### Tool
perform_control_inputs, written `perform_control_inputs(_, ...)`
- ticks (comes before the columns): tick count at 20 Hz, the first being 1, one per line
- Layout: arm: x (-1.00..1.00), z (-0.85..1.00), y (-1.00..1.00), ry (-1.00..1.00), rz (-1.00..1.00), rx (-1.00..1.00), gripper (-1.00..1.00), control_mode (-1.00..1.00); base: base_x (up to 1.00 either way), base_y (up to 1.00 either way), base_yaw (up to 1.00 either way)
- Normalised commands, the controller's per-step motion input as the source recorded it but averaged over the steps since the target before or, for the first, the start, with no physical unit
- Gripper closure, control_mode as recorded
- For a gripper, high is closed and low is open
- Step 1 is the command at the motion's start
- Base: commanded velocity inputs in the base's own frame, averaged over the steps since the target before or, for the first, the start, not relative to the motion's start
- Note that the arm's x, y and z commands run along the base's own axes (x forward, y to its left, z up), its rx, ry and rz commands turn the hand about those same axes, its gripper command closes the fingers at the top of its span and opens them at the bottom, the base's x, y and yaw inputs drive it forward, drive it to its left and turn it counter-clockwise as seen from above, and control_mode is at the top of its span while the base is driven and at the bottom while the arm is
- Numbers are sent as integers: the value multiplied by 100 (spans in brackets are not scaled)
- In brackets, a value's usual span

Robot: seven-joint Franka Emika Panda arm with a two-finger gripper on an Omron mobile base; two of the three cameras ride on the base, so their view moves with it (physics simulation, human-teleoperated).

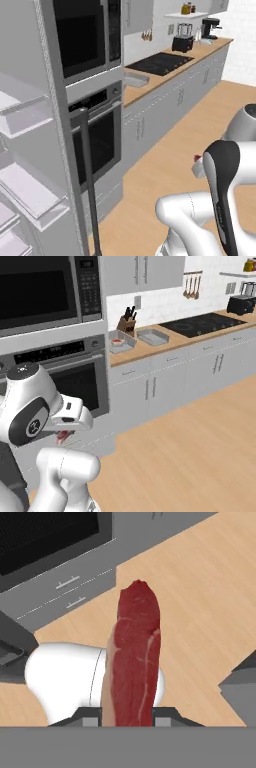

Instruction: Place one garlic and one steak in each tupperware on the nearby counter, to pack two identical lunches.

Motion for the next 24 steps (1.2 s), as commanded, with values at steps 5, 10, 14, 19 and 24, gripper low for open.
perform_control_inputs(5,0,0,0,0,0,0,100,100,100,-30,0)
perform_control_inputs(10,0,0,0,0,0,0,100,100,100,-66,7)
perform_control_inputs(14,0,0,0,0,0,0,100,100,100,-78,30)
perform_control_inputs(19,0,0,0,0,0,0,100,100,100,-70,41)
perform_control_inputs(24,0,0,0,0,0,0,100,100,100,-64,44)
